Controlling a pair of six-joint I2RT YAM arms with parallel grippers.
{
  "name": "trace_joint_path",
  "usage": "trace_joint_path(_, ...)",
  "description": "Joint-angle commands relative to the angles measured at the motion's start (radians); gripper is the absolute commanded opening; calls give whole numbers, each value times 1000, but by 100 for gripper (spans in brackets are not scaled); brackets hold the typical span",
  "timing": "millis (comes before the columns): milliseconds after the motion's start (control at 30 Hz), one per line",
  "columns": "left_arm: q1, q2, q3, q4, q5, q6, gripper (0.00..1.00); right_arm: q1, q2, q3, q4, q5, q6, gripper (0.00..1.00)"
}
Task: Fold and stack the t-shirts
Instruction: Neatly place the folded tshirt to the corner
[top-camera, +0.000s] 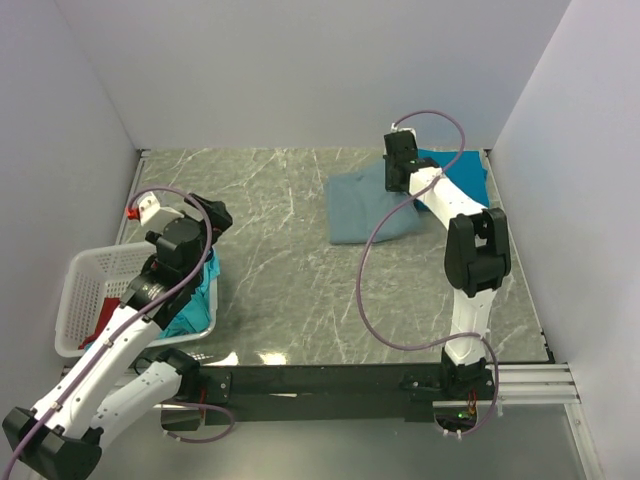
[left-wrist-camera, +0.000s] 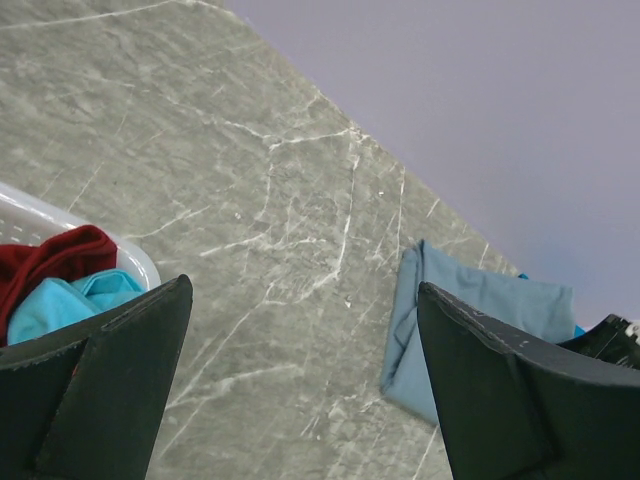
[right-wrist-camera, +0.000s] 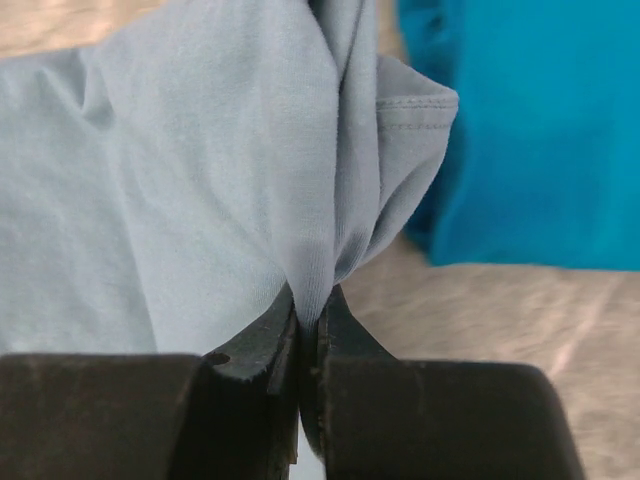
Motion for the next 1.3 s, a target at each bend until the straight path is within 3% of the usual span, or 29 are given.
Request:
trace_joint_path(0,-2,-3,-9,94,24,82,99,-33,18,100,-13,105,-98,0)
trace_joint_path(533,-2,155,143,-23,-16,80,100,-110,74,293,-30,153,-282,0)
trace_joint_path(833,-2,53,26,163,42,173,99,-139,76,400,-70,156,-316,0)
trace_joint_path(1267,-2,51,40,135,24,193,99,-153,59,503,-101,133,-388,0)
